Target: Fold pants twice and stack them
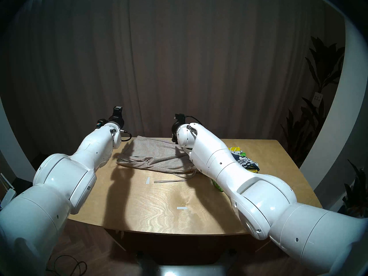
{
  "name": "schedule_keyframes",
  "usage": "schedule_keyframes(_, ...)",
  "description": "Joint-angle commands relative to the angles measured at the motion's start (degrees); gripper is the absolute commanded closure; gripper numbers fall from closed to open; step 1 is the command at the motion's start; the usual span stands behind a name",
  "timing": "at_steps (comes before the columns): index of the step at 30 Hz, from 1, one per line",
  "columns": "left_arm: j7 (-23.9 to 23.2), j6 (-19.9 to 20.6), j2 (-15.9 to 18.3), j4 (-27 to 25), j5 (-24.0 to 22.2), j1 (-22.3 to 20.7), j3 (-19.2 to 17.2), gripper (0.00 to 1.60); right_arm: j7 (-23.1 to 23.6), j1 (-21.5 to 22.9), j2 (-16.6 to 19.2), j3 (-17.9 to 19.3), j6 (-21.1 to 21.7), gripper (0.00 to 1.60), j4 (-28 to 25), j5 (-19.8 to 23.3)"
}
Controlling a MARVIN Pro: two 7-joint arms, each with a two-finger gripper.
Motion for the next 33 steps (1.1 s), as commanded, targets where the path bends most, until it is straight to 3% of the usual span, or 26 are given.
schedule_keyframes(1,-3.65,0.14,2.12,-1.75,-0.04,2.58,-0.29,0.00,1.84,-1.49,-0.10,-1.49,1.43,0.00,-5.26,-0.92)
schedule_keyframes(33,-10.92,4.12,7.03,-6.32,-2.50,10.65,-2.03,0.00,2.86,-8.68,2.69,-6.45,2.20,0.00,-11.86,-4.35)
